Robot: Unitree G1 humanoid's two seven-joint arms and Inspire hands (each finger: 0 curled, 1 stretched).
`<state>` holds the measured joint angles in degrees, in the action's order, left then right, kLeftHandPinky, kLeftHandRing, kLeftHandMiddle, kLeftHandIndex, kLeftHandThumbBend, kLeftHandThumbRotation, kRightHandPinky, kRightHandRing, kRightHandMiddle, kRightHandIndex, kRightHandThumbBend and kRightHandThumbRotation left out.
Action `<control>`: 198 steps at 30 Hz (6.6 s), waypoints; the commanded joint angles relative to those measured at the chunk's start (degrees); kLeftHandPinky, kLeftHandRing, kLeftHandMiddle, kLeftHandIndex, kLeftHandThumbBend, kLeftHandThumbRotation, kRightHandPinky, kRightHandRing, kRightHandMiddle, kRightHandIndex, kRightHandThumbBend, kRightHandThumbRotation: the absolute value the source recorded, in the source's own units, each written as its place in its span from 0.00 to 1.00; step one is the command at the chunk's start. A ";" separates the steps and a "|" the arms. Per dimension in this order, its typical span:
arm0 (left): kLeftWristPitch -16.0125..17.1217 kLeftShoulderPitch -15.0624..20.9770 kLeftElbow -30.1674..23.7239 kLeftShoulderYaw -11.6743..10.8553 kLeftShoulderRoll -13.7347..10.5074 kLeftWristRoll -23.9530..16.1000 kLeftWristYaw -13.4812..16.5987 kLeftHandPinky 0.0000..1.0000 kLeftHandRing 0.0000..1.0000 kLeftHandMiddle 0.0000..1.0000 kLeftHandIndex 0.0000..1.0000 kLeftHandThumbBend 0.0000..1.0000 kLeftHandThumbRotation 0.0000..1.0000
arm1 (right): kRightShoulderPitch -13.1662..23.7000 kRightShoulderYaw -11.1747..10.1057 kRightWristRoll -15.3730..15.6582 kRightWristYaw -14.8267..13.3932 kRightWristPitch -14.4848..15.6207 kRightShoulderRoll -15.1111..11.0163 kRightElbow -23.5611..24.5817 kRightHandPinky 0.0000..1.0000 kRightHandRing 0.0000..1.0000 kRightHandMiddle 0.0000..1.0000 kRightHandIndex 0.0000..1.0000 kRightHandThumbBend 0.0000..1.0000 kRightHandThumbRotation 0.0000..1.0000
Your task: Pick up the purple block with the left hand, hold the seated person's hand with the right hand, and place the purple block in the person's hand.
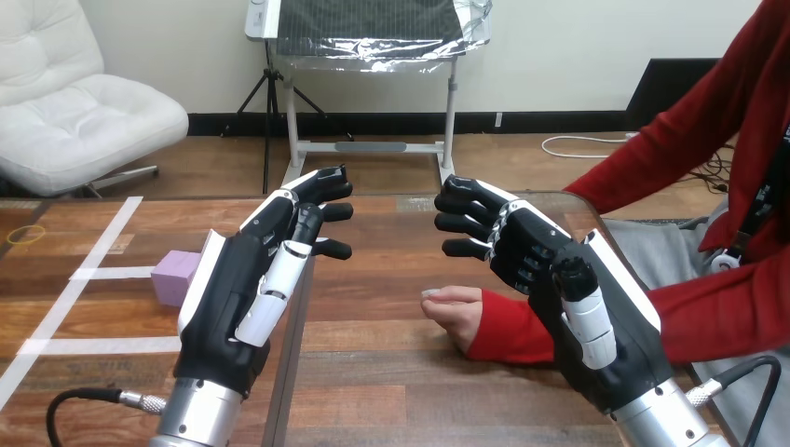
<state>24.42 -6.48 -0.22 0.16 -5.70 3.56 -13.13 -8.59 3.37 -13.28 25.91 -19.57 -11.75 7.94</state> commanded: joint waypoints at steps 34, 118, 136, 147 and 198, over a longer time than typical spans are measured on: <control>2.59 28.58 30.12 -0.91 -13.39 -21.28 12.98 0.79 0.90 0.92 0.90 0.62 0.78 | 2.66 -1.30 -0.37 1.53 0.01 -0.98 2.97 0.78 0.85 0.86 0.85 0.91 1.00; -24.53 62.30 76.95 18.27 -19.87 -43.23 24.07 0.88 0.93 0.93 0.90 0.64 0.67 | 0.48 -1.39 -1.34 2.10 2.39 -1.44 7.04 0.79 0.84 0.85 0.84 0.92 1.00; -27.28 62.23 77.53 20.72 -20.02 -43.02 22.61 0.92 0.95 0.95 0.93 0.64 0.67 | 0.31 -1.14 -1.17 1.75 1.64 -2.03 7.38 0.77 0.82 0.83 0.83 0.92 1.00; -28.50 62.13 77.62 21.45 -19.88 -42.75 20.51 0.92 0.95 0.95 0.93 0.65 0.71 | 0.20 -1.19 -1.09 1.89 1.14 -2.16 7.44 0.75 0.81 0.82 0.83 0.91 1.00; -29.29 60.06 77.52 23.01 -17.73 -42.15 11.85 0.93 0.93 0.93 0.91 0.66 0.79 | -0.75 -1.15 -2.08 1.54 1.28 -1.77 11.41 0.70 0.77 0.78 0.78 0.95 1.00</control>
<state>-4.58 51.39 77.47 22.34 -23.89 -38.76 -0.94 -10.55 3.04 -13.86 27.77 -17.54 -13.73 16.72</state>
